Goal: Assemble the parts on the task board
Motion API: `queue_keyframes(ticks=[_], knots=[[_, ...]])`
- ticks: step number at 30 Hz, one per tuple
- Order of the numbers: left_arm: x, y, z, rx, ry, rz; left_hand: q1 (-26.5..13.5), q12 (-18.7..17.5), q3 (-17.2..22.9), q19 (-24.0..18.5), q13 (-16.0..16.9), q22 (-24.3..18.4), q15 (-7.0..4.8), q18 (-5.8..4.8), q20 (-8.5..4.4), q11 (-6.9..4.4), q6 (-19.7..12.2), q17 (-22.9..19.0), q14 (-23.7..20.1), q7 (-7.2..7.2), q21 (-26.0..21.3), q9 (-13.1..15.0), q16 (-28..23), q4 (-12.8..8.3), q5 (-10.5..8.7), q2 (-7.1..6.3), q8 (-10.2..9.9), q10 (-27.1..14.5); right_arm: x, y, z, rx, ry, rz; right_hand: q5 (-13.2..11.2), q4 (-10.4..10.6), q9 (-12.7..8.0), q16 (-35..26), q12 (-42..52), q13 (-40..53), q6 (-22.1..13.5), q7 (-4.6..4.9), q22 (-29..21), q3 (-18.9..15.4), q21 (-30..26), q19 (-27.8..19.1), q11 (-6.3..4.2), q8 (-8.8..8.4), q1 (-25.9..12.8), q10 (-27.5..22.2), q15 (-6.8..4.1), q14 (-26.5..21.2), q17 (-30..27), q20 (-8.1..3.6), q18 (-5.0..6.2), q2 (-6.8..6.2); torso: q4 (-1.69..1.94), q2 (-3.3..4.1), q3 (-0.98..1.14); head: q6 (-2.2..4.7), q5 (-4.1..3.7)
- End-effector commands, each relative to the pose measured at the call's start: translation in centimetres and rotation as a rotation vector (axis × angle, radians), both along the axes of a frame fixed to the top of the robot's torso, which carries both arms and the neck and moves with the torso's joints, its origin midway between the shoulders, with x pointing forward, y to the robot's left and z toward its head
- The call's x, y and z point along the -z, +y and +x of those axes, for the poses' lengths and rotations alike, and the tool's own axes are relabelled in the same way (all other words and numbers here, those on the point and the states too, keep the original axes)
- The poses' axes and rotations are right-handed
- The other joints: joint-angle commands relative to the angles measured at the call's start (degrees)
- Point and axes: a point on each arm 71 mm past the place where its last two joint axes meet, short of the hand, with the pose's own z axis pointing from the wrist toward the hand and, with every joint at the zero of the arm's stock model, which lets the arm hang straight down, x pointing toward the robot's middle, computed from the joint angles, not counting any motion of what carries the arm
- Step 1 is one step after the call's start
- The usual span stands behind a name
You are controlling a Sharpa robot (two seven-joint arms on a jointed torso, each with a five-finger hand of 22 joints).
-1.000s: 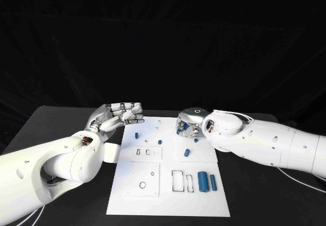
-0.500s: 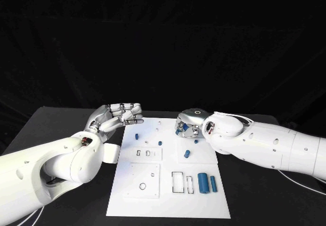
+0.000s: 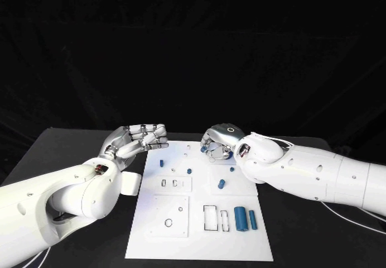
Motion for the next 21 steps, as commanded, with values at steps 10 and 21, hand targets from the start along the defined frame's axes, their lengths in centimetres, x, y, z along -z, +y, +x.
queue_keyframes(ticks=[10,21], knots=[[-0.1,-0.4,0.0,0.029,-0.006,-0.011,0.42,-0.19,-0.36,-0.34,-0.10,-0.09,-0.08,0.46,-0.12,0.14,-0.13,-0.09,-0.40,0.47,-0.26,-0.06,-0.28,0.06,-0.26,0.31,-0.32,-0.41,0.1,1.7,1.3,0.031,-0.042,0.029,0.09,0.19,0.09,0.57,0.08,0.07,0.43,0.00,4.87,0.49,0.75,0.91,-0.05,0.18,0.20,0.44,-0.34,1.87,0.36,0.04,-1.00,-0.16,0.13,0.16,-0.02,0.12,0.15],[-0.2,-0.5,0.0,0.033,-0.007,-0.010,0.42,-0.23,-0.37,-0.37,-0.10,-0.10,-0.05,0.46,-0.12,0.15,-0.13,-0.10,-0.45,0.47,-0.27,-0.06,-0.36,0.05,-0.26,0.32,-0.35,-0.43,0.5,3.5,1.6,0.018,-0.043,0.042,0.25,0.49,0.18,0.78,-0.20,0.00,0.22,0.12,5.52,0.86,1.14,1.29,0.03,-0.02,-0.12,0.41,-0.26,1.86,0.43,0.08,-1.13,-0.40,0.30,0.32,-0.08,0.12,0.30]])
